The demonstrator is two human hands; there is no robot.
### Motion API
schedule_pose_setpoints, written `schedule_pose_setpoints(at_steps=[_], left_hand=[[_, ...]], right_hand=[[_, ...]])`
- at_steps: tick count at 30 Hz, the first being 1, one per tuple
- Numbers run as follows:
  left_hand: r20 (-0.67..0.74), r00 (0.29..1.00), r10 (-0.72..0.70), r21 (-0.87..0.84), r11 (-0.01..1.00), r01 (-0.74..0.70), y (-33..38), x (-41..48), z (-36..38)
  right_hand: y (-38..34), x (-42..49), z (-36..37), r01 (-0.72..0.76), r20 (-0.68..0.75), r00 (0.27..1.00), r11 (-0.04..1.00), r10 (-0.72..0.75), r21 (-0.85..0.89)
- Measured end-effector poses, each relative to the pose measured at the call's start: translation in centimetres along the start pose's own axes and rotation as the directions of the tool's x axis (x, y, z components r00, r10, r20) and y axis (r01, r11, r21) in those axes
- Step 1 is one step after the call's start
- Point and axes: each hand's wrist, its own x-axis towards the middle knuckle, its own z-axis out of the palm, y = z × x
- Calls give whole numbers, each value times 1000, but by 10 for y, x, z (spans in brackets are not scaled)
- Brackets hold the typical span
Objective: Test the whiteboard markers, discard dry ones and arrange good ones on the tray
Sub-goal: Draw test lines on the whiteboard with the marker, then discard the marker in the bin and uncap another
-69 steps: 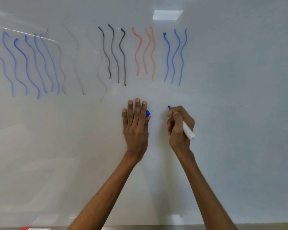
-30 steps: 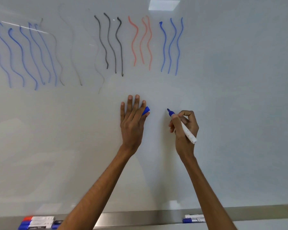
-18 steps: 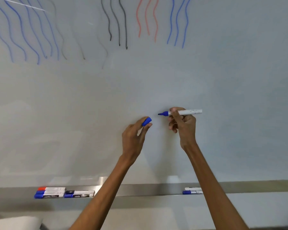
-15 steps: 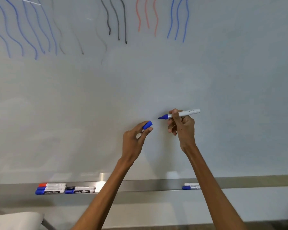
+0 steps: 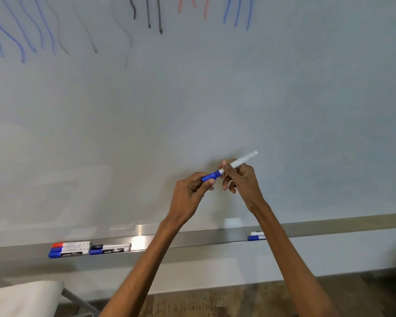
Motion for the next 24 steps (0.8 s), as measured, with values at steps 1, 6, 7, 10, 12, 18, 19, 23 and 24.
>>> schedule_pose_setpoints(at_steps=[1, 6, 7, 10, 12, 18, 19, 23, 24], left_hand=[[16, 1000, 0, 48, 999, -1, -3, 0, 1], [142, 982, -124, 38, 992, 120, -4, -4, 8], [163, 976, -146, 6, 989, 147, -5, -5, 9], [157, 982, -107, 61, 993, 98, -11, -6, 13], [126, 991, -44, 148, 989, 25, -12, -6, 15], [92, 994, 61, 209, 975, -79, -16, -4, 24], [90, 994, 65, 222, 971, -83, -18, -4, 26], [70, 993, 92, 292, 950, -109, -18, -4, 32], [70, 993, 97, 310, 944, -114, -19, -4, 33]], right_hand=[[1, 0, 0, -13, 4, 1000, 1000, 13, -3], [7, -2, -1, -58, 30, 998, 998, 58, 12], [7, -2, -2, -68, 18, 998, 998, 68, 16], [9, -4, -2, -86, -30, 996, 996, 87, 16], [11, -5, -2, -117, -70, 991, 993, 118, 18], [18, -13, 4, -166, -189, 963, 975, 193, 147], [19, -14, 5, -165, -202, 959, 973, 196, 162], [24, -15, 7, -167, -242, 948, 969, 209, 181], [25, -15, 7, -170, -245, 946, 968, 214, 186]])
